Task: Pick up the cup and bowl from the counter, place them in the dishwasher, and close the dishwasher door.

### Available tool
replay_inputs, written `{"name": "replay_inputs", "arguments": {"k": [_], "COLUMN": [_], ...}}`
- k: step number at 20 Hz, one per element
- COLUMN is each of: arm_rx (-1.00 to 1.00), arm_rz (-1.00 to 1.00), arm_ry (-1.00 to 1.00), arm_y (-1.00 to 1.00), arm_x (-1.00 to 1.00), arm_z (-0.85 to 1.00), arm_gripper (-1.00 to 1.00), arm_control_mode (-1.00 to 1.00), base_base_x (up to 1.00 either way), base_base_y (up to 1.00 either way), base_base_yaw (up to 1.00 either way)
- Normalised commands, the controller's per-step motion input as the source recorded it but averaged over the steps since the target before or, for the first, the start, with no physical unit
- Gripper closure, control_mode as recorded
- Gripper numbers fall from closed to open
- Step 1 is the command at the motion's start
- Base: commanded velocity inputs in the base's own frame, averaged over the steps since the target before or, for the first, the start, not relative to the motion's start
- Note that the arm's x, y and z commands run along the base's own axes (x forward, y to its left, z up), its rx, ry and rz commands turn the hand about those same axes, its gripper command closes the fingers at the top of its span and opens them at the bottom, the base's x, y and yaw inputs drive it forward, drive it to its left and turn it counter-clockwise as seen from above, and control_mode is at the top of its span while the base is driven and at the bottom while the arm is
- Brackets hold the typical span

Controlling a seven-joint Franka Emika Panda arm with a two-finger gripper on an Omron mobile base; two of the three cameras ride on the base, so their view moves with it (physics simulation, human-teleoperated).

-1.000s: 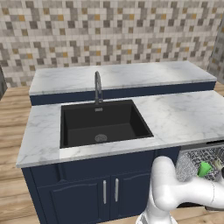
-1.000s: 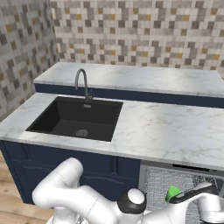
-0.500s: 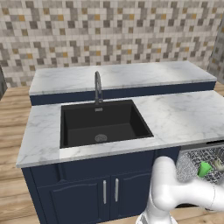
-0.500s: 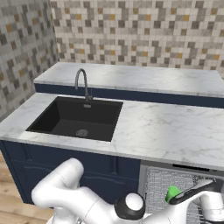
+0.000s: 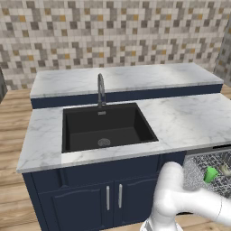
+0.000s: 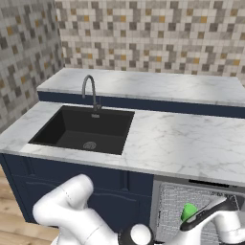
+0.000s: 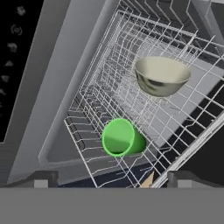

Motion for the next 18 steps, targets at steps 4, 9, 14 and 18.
{"name": "replay_inputs", "arguments": {"k": [4, 9, 14, 18], "arm_rx": [0.0, 0.0, 0.0, 0.0], "arm_rz": [0.0, 0.0, 0.0, 0.0], "arm_ry": [-0.02, -0.03, -0.04, -0.08], "arm_y": [0.3, 0.27, 0.25, 0.18], "arm_x": [-0.1, -0.14, -0.18, -0.43], "arm_z": [0.0, 0.0, 0.0, 0.0], "arm_gripper": [-1.0, -1.0, -1.0, -1.0], "arm_control_mode": [-1.0, -1.0, -1.0, -1.0], "base_base_x": [0.0, 0.0, 0.0, 0.0], "base_base_y": [0.0, 0.0, 0.0, 0.0], "base_base_yaw": [0.0, 0.0, 0.0, 0.0]}}
